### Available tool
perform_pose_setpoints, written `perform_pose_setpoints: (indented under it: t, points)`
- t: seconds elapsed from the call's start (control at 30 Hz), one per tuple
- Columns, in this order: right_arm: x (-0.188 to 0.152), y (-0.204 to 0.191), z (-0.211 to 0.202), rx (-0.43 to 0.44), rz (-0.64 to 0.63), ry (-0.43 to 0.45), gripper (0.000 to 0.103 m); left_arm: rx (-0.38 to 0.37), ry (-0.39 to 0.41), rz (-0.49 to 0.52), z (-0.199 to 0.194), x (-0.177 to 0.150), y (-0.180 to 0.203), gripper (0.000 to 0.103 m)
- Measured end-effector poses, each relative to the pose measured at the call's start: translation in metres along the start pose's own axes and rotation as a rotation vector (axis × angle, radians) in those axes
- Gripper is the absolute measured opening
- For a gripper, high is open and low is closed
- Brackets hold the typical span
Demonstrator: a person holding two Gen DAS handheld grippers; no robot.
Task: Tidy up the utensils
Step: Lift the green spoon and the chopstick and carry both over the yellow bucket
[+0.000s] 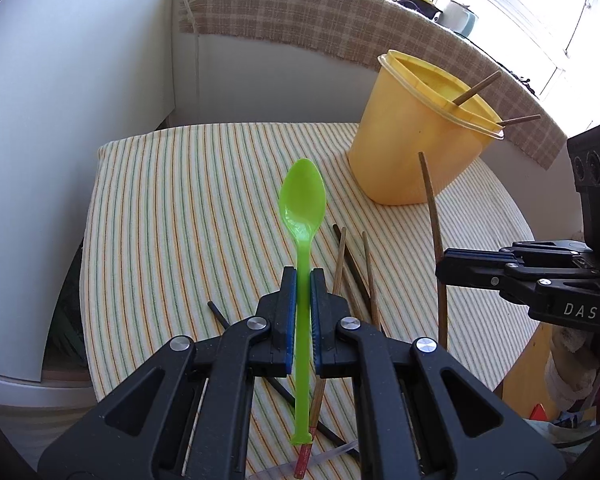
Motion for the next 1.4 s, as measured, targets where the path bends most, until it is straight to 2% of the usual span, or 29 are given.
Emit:
perform_pose_setpoints:
  t: [0.43,0.77,1.23,1.4]
  points:
    - [0.017,-0.016,-0.065,-0.042,-0.202,0.193,0.004,-0.034,0.156,0.039,-0.038,0.04,0.035,0.004]
    - [0.035,-0.008,-0.101,-0.083,-0.248,0.348,0.004,-0.071,0.263,0.033,-0.049,0.075,0.057,0.004]
    - [0.078,0.006,-0.158,-0.126,-0.272,0.499,0.004,-0.138,0.363,0.007,-0.043,0.128,0.092,0.004]
    - [0.099,0.013,-0.172,-0.144,-0.267,0.542,0.004,-0.139,0.394,0.021,-0.039,0.145,0.105,0.004]
Point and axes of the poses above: each gripper's, at about its wrist camera, not at the fingertips, and z roughly the way its jaws point, y to its right, x to its top, the point moved 7 cm from there along z, roughly the way its jaws point, and after that the axes turned 10 degrees about y, right-handed, at the moved point
